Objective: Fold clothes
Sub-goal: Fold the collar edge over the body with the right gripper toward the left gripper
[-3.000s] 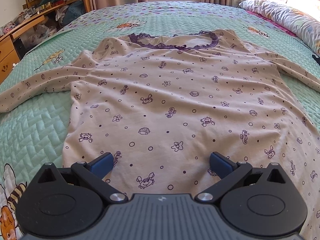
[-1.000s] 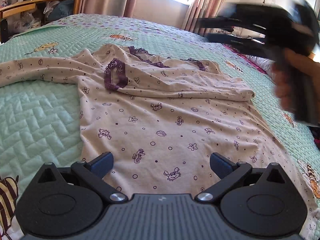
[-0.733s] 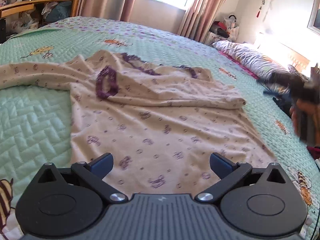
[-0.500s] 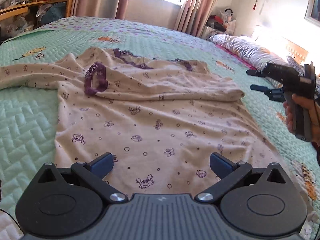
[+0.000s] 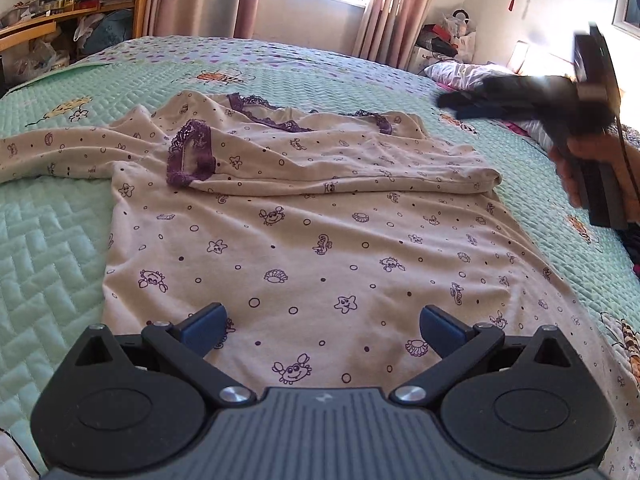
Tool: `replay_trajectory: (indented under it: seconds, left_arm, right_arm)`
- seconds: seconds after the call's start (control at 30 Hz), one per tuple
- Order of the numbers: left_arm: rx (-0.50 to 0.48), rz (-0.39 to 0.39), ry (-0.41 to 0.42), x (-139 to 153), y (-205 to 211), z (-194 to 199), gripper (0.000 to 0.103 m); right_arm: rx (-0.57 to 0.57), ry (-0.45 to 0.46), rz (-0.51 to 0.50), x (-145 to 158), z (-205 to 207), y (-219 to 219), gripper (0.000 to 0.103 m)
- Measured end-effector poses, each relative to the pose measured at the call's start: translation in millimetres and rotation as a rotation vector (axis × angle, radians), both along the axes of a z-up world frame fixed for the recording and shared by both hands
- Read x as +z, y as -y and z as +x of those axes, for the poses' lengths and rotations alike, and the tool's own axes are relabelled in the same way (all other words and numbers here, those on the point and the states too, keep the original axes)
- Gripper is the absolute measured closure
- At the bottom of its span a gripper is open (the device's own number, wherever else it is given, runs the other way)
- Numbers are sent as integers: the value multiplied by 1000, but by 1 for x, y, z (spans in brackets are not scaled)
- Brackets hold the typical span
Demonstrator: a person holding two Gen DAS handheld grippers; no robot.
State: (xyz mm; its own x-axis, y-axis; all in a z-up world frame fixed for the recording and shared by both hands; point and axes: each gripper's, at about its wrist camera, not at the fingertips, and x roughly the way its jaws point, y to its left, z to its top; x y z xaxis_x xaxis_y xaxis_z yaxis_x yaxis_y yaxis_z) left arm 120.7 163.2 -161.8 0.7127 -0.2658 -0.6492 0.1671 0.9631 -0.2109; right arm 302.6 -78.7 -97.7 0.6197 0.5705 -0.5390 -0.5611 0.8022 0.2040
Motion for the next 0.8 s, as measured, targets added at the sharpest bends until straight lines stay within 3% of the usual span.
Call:
replay_trajectory:
  seconds: [0.1,0.17,0.27,0.43,0.5,0.8]
  left_arm:
    - [-5,-18,2,3,-5,-5,1]
    - [-9,-30,3,5,-9,-8,1]
    - [-14,-49,5,8,-14,-13,1]
    - [-21,-79,11,13,-22,-21,1]
    - [-18,-92,18,15,-26,-24,1]
    - [-4,-119,18,16,-38,-24,1]
  right_arm:
    - [192,70,-59,6,-27,-78,47]
    - [324,199,-221,-1,-54,-131,47]
    - [410,267,-346,-11,-70,-166,49]
    - [527,344,-519,-28,-89,-214,60]
    - [526,338,-530,-28,-86,-218,69]
    - [380,288,-566,-45,-59,-242,69]
